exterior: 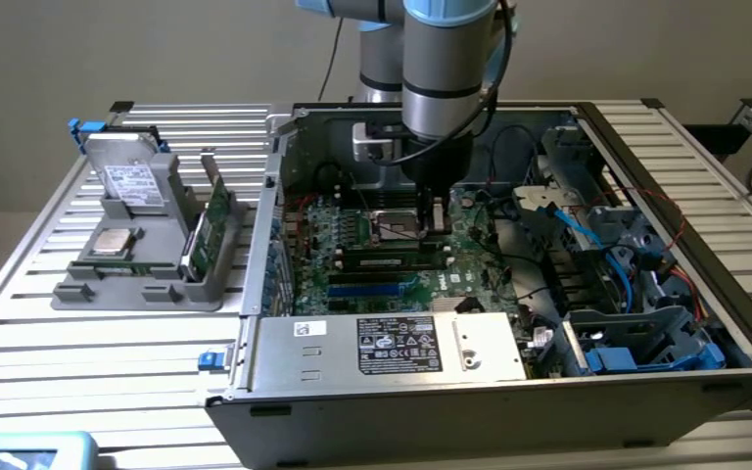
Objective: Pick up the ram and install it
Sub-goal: 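Press down the ram until it locks into place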
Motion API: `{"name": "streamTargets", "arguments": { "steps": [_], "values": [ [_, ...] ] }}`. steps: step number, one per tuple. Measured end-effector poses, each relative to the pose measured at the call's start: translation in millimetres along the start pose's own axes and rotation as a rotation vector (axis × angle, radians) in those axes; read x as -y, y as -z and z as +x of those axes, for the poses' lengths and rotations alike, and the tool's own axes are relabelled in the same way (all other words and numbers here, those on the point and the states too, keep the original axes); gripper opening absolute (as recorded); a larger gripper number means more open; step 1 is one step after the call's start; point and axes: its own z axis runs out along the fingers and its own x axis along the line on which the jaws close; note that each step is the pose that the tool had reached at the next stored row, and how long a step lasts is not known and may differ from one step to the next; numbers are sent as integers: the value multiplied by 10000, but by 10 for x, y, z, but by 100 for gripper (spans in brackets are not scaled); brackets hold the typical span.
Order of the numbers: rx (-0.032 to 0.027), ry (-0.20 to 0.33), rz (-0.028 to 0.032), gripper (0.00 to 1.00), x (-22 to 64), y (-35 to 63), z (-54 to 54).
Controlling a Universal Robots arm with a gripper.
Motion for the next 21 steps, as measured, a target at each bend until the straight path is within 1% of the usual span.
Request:
{"name": "streamTargets", "arguments": {
  "steps": [8, 9, 11, 12, 14, 18, 21],
  "values": [
    [4, 1, 4, 11, -1, -16, -2],
    [16, -6, 2, 11, -9, 4, -1],
    [6, -1, 4, 11, -29, 89, 9],
    [4, -2, 4, 11, -56, 115, 14],
    [5, 0, 4, 11, -126, 136, 21],
    [9, -2, 18, 11, -269, 142, 40],
    [11, -3, 27, 11, -391, 146, 55]
  ]
}}
